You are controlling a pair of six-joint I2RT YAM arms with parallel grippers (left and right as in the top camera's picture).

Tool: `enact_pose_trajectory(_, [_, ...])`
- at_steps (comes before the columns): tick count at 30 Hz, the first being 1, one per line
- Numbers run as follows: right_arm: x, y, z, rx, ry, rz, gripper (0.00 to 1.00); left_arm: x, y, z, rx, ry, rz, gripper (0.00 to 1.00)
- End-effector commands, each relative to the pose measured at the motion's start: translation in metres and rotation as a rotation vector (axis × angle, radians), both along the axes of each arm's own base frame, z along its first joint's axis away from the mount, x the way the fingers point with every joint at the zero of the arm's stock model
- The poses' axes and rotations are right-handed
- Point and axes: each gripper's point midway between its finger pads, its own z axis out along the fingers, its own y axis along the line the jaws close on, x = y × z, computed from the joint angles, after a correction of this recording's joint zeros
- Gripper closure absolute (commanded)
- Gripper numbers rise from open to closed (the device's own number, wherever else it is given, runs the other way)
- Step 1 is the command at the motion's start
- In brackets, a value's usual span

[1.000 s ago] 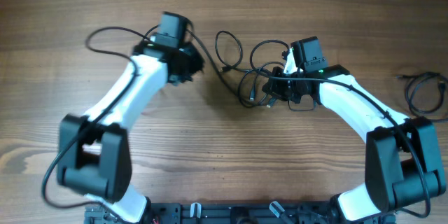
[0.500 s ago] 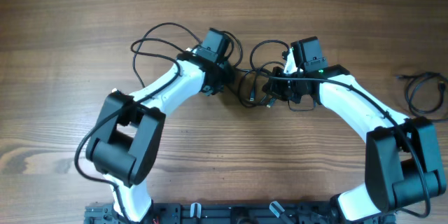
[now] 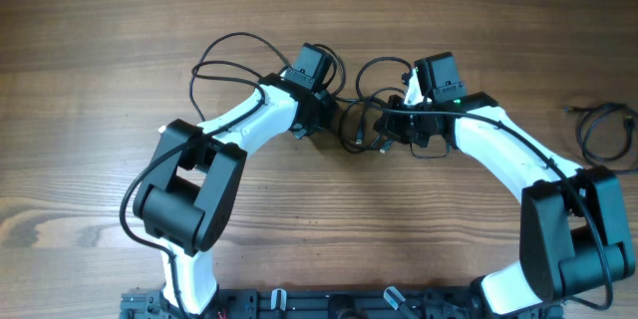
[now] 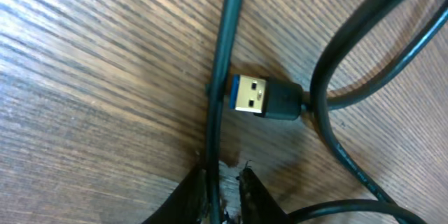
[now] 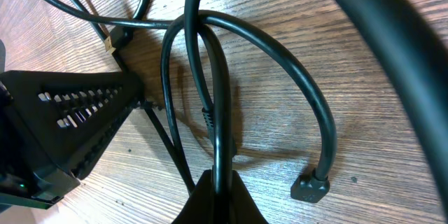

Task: Untangle cables
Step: 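Pull the grippers apart to separate the two cables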

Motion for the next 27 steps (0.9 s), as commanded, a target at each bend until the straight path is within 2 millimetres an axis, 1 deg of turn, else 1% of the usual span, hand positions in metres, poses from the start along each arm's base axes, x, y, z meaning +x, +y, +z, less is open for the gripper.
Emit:
enact_pose_trajectory(1, [-0.002, 0.0, -0.005, -0.003, 0.011, -0.003, 0.96, -0.028, 0.007, -0.031, 0.09, 0.095, -0.027, 0.79])
enact_pose_trajectory(4, [-0.002, 0.0, -0.005, -0.003, 0.011, -0.003, 0.96, -0.035, 0.014, -0.034, 0.161, 0.1, -0.033, 0.8])
enact_pose_trajectory(6, [-0.002, 0.0, -0.004, 0.001, 0.012, -0.001, 0.96, -0.04, 0.02, -0.035, 0.198, 0.116, -0.033, 0.87])
enact_pose_trajectory(7, [-0.003, 0.001, -0.004, 0.003, 0.013, 0.0, 0.96, -0.043, 0.023, -0.036, 0.215, 0.122, -0.043, 0.88])
enact_pose_trajectory(9, [-0.003, 0.001, -0.004, 0.004, 0.014, 0.0, 0.96, -0.043, 0.029, -0.036, 0.25, 0.116, -0.077, 0.89])
enact_pose_trajectory(12, [-0.003, 0.001, -0.004, 0.007, 0.014, 0.002, 0.96, -0.044, 0.035, -0.036, 0.278, 0.12, -0.082, 0.96])
enact_pose_trajectory(14, [-0.003, 0.001, -0.004, 0.004, 0.009, 0.01, 0.96, -0.042, 0.039, -0.036, 0.288, 0.116, -0.127, 0.96])
enact_pose_trajectory(16, [-0.001, 0.001, -0.003, -0.006, -0.022, 0.05, 0.96, -0.038, 0.049, -0.036, 0.305, 0.114, -0.191, 0.96])
enact_pose_trajectory(18, [0.0, 0.001, 0.0, 0.021, -0.036, 0.076, 0.96, -0.038, 0.065, -0.037, 0.322, 0.141, -0.201, 0.96])
enact_pose_trajectory(20, [0.001, 0.009, 0.012, 0.126, -0.069, 0.141, 0.96, -0.039, 0.082, -0.037, 0.333, 0.173, -0.188, 0.96])
enact_pose_trajectory(22, [-0.002, 0.027, 0.045, 0.354, -0.145, 0.266, 0.96, -0.037, 0.104, -0.037, 0.339, 0.205, -0.157, 0.96])
enact_pose_trajectory(23, [-0.002, 0.031, 0.066, 0.48, -0.177, 0.304, 0.96, -0.035, 0.115, -0.037, 0.34, 0.215, -0.147, 0.96])
enact_pose_trajectory(25, [0.001, 0.028, 0.091, 0.613, -0.229, 0.336, 0.96, -0.033, 0.132, -0.037, 0.341, 0.229, -0.132, 0.96])
enact_pose_trajectory(27, [0.009, 0.015, 0.107, 0.692, -0.244, 0.307, 0.96, -0.03, 0.148, -0.037, 0.344, 0.237, -0.138, 0.96])
